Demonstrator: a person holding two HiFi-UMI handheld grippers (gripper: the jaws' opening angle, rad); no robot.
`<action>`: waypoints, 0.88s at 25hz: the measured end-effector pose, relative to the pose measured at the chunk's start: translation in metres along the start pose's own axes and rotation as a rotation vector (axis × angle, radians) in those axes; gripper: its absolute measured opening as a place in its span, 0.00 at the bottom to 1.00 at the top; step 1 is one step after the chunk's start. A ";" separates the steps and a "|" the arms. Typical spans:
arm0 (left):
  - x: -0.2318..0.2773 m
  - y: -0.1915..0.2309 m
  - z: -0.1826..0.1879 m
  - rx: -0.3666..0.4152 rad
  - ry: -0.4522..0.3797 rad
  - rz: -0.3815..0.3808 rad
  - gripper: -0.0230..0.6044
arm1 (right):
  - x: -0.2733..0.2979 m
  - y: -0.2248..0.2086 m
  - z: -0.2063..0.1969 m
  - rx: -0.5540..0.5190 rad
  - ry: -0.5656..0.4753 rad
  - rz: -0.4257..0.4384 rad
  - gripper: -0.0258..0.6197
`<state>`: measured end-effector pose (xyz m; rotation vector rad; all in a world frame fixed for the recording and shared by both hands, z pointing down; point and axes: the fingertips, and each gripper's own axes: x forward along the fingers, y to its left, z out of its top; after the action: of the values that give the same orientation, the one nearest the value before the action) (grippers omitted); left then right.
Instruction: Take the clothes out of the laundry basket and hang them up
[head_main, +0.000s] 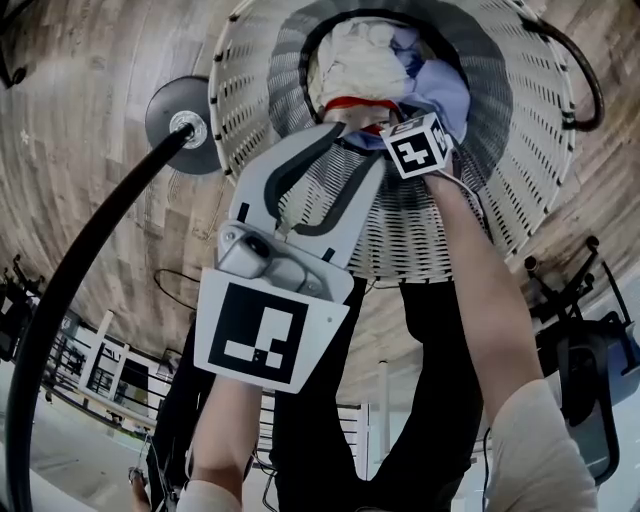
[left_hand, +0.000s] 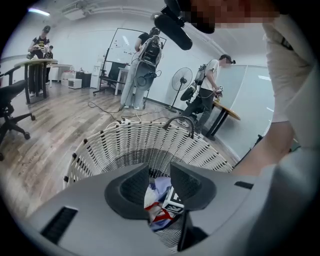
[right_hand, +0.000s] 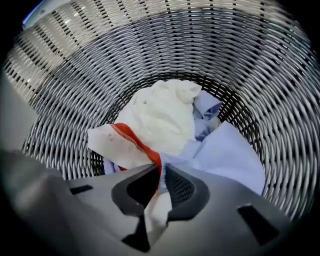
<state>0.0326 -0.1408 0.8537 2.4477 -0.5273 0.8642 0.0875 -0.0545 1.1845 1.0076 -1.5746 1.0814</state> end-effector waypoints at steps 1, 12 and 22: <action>0.000 0.000 0.000 -0.001 0.000 0.000 0.26 | -0.001 -0.001 -0.001 -0.003 0.002 -0.004 0.12; -0.012 -0.003 0.001 -0.031 0.011 0.011 0.26 | -0.026 -0.002 0.003 -0.012 -0.007 -0.007 0.08; -0.034 -0.017 0.024 -0.029 -0.004 0.020 0.26 | -0.091 0.019 0.003 -0.019 -0.022 0.023 0.08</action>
<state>0.0280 -0.1342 0.8100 2.4220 -0.5628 0.8542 0.0888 -0.0422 1.0922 0.9937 -1.6144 1.0722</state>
